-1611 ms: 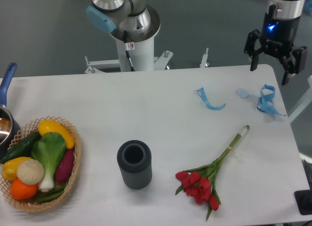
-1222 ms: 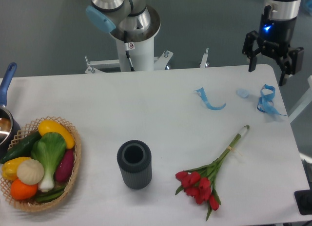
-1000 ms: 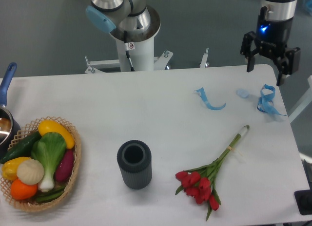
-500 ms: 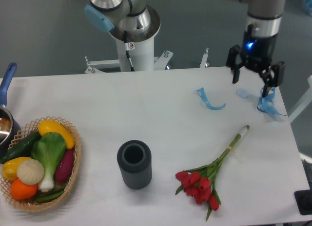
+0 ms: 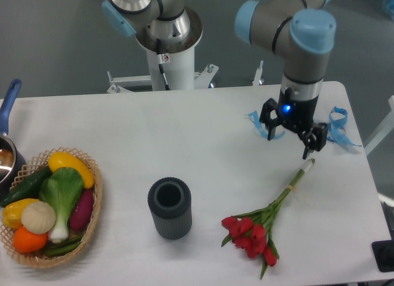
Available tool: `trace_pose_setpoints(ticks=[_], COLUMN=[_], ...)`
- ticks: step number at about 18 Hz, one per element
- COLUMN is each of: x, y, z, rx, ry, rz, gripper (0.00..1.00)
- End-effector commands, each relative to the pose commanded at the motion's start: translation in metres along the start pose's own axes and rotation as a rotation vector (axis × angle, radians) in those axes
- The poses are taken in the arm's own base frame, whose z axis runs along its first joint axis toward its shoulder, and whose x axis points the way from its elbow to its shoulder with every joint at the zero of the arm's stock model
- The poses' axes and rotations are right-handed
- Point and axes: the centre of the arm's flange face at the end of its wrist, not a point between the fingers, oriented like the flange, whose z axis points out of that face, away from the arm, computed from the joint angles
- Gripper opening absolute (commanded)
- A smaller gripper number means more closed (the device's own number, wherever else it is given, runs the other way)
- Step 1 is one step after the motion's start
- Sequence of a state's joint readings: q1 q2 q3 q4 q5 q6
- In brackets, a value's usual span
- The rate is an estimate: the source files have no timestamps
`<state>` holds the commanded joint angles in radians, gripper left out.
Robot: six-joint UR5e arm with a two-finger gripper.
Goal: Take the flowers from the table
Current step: 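Move the open gripper over the tulip bouquet's green stem, then lower the gripper onto the stem near the red tulip heads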
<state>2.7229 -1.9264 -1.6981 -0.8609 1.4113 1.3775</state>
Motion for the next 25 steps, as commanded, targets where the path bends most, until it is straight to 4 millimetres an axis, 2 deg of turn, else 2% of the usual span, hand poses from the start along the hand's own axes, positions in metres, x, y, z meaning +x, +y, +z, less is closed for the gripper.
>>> trace_pose_setpoints(ticks=[1, 3, 6, 8, 10, 12, 14, 18, 25], x=[0.002, -0.001, 0.007, 0.003, 0.004, -0.003, -0.014, -0.018, -0.002], y=[-0.003, -0.003, -0.006, -0.005, -0.002, -0.012, -0.013, -0.016, -0.028], z=[0.016, 0.023, 0.054, 0.06, 0.075, 0.084, 0.096, 0.11, 0.136], rx=[0.002, 0.002, -0.006, -0.009, -0.046, -0.055, -0.053, -0.046, -0.047], ry=[0.002, 0.004, 0.053, 0.056, 0.066, 0.051, 0.051, 0.064, 0.081], rz=[0.007, 0.006, 0.011, 0.014, 0.023, 0.037, 0.031, -0.026, -0.016], gripper=[1.0, 1.0, 1.0, 1.0, 1.0, 1.0, 1.0, 1.0, 0.98])
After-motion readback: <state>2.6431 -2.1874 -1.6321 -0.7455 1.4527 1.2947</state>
